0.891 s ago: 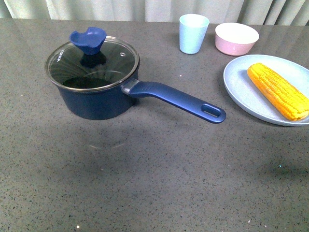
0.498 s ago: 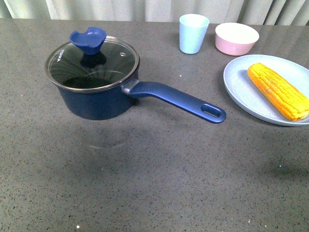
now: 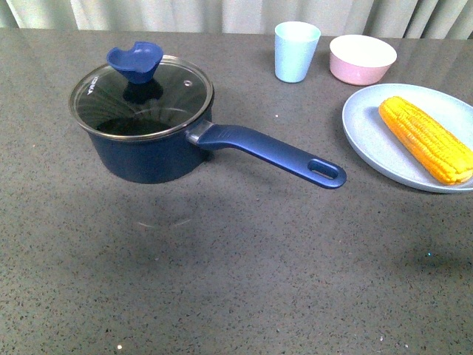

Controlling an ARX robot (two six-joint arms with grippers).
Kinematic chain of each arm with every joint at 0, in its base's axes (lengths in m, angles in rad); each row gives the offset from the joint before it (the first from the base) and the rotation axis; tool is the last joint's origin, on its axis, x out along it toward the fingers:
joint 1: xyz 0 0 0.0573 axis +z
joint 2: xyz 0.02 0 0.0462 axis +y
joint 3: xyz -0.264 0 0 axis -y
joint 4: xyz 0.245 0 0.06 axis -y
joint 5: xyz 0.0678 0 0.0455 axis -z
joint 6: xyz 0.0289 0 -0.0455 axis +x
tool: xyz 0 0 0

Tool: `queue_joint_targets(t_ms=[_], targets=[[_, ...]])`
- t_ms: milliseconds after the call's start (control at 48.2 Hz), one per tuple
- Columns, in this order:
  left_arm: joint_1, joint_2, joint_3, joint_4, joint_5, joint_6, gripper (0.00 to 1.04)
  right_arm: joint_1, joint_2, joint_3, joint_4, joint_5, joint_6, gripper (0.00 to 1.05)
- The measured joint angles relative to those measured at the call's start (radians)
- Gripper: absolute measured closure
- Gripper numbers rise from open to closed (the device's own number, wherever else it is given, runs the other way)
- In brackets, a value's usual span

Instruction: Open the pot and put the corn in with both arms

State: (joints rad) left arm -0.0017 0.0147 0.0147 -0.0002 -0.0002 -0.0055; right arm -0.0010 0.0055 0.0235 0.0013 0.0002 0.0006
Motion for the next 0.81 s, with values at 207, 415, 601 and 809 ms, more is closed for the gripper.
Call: queue_joint_targets(t_ms=[207, 415, 601, 809], targets=[[0.077, 0.401, 0.170, -0.242, 0.529, 0.009, 0.09, 0.001, 0.000, 0.000, 0.000, -0.002, 0.000, 0.09], [-0.010, 0.727, 0.242, 0.040, 0.488, -0.040, 0.09, 0.000, 0.000, 0.000, 0.000, 0.000, 0.000, 0.09], [-0.091, 1.057, 0.328, 0.315, 0.443, -0.077, 0.09, 0.001, 0.000, 0.000, 0.000, 0.000, 0.000, 0.09], [-0.156, 1.320, 0.412, 0.460, 0.383, -0.065, 0.09, 0.001, 0.000, 0.000, 0.000, 0.000, 0.000, 0.09]])
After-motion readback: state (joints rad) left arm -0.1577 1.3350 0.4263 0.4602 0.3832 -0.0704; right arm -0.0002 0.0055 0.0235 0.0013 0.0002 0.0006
